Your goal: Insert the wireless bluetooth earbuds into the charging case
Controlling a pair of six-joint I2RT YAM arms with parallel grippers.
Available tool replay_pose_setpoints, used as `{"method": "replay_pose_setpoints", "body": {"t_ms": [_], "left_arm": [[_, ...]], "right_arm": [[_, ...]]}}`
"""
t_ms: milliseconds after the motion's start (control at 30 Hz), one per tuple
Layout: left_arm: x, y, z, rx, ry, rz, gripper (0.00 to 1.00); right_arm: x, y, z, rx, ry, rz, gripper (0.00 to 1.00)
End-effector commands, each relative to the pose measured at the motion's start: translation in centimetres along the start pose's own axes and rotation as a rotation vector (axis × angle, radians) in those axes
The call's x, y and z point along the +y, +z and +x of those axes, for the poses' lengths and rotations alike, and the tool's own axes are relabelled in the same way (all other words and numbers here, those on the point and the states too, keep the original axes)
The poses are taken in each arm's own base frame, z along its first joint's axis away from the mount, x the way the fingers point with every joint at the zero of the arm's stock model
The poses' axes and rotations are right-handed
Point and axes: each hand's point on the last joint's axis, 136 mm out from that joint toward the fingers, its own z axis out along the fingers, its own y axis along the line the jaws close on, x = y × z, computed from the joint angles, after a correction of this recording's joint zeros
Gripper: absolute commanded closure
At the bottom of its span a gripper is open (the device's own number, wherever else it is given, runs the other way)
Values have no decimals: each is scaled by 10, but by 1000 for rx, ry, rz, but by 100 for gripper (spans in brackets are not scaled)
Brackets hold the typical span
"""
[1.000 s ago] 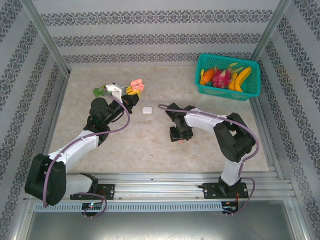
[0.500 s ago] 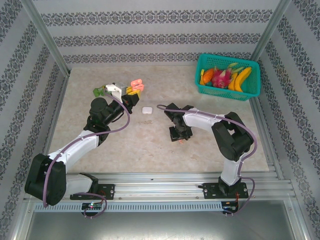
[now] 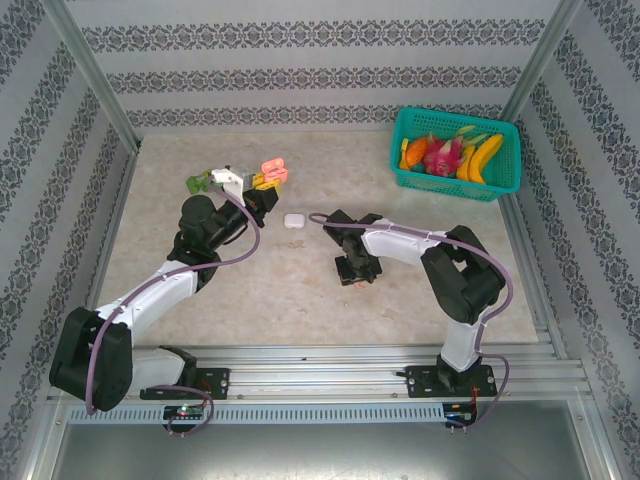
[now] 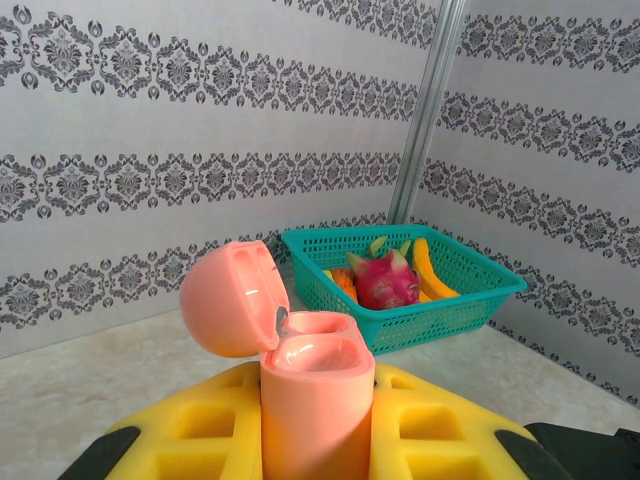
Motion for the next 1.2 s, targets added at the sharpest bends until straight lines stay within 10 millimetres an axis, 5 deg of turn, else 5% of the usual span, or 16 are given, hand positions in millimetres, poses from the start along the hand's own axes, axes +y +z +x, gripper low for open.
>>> {"method": "replay_pose_setpoints", "body": {"t_ms": [0, 400, 600, 1167], "left_arm": [[-4, -1, -28, -74, 32, 19, 100], [-4, -2, -27, -74, 27, 21, 100], [-5, -3, -28, -77, 27, 23, 100], [-5, -3, -29, -83, 23, 26, 100]], "right_arm": [[0, 1, 12, 36, 11, 32, 62], [-5, 6, 23, 43, 145, 59, 72], [-5, 7, 26, 27, 174, 86, 64], [-1, 2, 32, 15, 174, 87, 64]]}}
